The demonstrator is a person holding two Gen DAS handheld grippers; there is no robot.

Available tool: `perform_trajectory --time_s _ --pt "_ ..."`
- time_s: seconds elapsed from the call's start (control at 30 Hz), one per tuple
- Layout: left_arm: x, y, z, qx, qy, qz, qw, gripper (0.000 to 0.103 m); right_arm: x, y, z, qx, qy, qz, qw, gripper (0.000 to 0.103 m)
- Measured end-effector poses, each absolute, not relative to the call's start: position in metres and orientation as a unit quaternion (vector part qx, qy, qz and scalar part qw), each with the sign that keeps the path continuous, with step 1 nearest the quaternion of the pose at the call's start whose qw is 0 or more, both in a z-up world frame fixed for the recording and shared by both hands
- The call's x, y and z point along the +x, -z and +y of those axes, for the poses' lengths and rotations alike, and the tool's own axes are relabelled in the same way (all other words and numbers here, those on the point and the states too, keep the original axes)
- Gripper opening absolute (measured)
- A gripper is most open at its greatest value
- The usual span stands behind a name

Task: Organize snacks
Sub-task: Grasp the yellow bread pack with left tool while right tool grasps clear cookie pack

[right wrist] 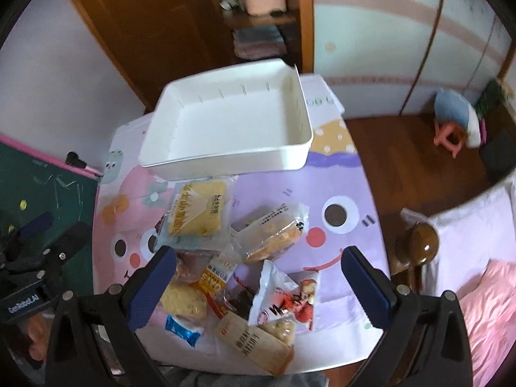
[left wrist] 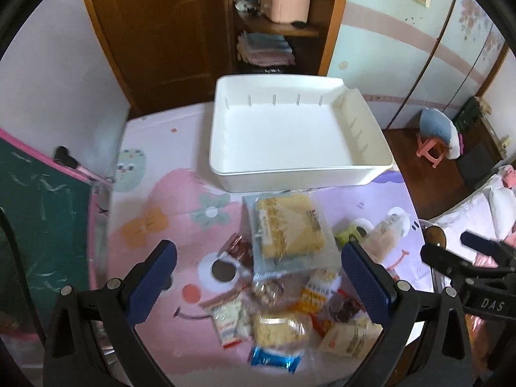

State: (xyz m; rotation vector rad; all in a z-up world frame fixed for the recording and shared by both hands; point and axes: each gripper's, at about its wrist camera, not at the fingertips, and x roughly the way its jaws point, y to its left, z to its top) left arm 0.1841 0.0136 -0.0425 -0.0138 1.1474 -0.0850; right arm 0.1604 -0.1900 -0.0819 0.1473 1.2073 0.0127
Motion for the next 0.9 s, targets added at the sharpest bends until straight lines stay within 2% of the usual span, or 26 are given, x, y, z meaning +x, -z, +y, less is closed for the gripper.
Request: perform_trajectory --time_s 0.17,0.33,0.57,0.9 --pt "0.229 0.093 0.009 -0.028 0.059 0.580 0.812 0.102 0.188 0.127 -0.195 0.103 0.027 0.611 0.785 0.101" --pt "0.260 0.143 -0.001 -0.028 0.071 0.619 0.782 0.102 0.201 0.163 -0.202 0.133 0.044 0.644 0.752 0.095" --pt "0.288 0.201 -0.007 -0.030 0.068 0.667 0.741 0.102 0.212 0.188 -0.195 0.143 0.045 0.666 0.731 0.091" --pt "0.299 0.244 -0.018 -0.048 0.102 0.696 0.710 0.102 0.212 0.207 -0.192 0.156 0.031 0.681 0.715 0.077"
